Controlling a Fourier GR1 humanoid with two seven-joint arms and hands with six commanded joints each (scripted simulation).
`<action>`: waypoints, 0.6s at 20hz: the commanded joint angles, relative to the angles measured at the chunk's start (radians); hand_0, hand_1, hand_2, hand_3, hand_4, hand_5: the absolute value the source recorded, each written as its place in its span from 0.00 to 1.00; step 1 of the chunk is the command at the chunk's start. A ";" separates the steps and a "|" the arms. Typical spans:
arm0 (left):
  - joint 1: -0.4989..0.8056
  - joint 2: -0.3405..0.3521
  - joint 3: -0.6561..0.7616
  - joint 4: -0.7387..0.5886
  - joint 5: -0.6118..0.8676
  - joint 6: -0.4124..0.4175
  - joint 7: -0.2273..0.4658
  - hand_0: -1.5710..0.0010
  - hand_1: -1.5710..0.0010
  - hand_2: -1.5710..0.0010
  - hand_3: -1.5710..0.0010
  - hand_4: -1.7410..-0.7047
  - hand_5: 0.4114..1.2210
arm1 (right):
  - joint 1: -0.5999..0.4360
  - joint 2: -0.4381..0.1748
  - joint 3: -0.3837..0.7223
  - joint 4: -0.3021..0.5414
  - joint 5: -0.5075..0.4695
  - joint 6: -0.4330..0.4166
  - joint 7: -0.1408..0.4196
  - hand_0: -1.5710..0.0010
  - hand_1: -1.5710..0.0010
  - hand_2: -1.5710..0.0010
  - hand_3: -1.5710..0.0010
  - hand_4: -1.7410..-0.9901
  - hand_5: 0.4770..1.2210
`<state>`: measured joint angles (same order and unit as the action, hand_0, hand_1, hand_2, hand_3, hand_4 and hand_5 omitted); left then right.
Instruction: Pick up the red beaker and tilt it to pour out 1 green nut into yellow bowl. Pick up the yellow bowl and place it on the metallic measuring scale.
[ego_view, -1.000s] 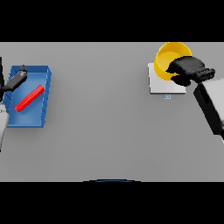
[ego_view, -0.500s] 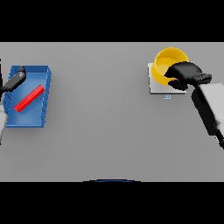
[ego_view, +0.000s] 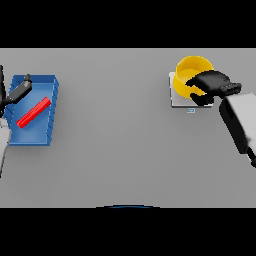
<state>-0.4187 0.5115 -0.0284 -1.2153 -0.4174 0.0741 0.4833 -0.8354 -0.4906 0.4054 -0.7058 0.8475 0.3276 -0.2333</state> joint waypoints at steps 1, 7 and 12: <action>-0.007 -0.001 -0.001 0.005 -0.001 -0.001 0.005 1.00 1.00 1.00 1.00 0.98 0.31 | 0.004 0.001 0.006 -0.001 0.002 -0.004 -0.015 0.79 0.82 0.76 0.68 0.24 0.58; 0.007 -0.007 -0.007 -0.001 -0.004 0.003 -0.004 1.00 1.00 1.00 1.00 0.98 0.31 | -0.004 0.004 0.000 0.021 0.002 -0.026 -0.040 0.95 0.95 0.94 0.81 0.28 0.45; -0.001 0.001 -0.006 0.003 -0.009 0.000 -0.001 1.00 1.00 1.00 1.00 0.98 0.31 | -0.012 0.006 -0.009 0.053 0.001 -0.014 -0.003 0.98 0.98 0.98 0.89 0.33 0.37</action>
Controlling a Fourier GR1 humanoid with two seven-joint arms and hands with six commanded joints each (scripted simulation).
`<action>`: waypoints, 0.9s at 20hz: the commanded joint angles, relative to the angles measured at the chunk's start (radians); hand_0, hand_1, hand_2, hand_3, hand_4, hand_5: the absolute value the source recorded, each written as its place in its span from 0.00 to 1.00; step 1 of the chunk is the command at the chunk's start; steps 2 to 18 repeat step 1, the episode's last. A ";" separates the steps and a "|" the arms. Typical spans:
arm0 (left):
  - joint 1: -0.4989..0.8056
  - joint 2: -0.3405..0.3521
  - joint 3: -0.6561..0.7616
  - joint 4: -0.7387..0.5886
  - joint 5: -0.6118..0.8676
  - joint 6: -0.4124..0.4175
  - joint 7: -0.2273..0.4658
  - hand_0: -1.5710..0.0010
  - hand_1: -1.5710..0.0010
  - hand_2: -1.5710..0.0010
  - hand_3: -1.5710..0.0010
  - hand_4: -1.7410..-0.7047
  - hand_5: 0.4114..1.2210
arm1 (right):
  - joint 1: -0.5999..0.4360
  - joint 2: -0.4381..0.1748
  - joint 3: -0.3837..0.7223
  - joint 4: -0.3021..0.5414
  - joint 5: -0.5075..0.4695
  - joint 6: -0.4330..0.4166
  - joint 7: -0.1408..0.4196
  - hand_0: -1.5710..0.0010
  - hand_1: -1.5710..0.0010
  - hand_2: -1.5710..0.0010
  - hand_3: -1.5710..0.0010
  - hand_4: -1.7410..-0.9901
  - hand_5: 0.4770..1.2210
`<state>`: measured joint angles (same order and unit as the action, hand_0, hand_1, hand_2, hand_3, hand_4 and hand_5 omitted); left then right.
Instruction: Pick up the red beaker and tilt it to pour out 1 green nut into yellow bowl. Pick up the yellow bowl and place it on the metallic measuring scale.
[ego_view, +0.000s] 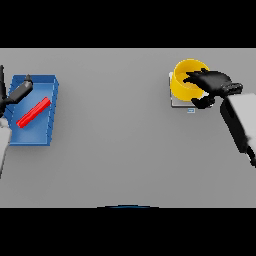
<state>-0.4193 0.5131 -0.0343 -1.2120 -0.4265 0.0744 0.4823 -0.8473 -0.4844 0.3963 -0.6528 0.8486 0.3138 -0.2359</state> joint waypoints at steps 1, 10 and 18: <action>0.006 0.000 0.003 -0.006 0.005 -0.003 0.005 1.00 1.00 1.00 1.00 0.98 0.31 | 0.000 0.001 -0.002 -0.004 -0.006 0.012 0.000 0.99 0.99 0.98 0.91 0.35 0.35; 0.006 0.000 0.003 -0.006 0.005 -0.003 0.005 1.00 1.00 1.00 1.00 0.98 0.31 | 0.000 0.001 -0.002 -0.004 -0.006 0.012 0.000 0.99 0.99 0.98 0.91 0.35 0.35; 0.006 0.000 0.003 -0.006 0.005 -0.003 0.005 1.00 1.00 1.00 1.00 0.98 0.31 | 0.000 0.001 -0.002 -0.004 -0.006 0.012 0.000 0.99 0.99 0.98 0.91 0.35 0.35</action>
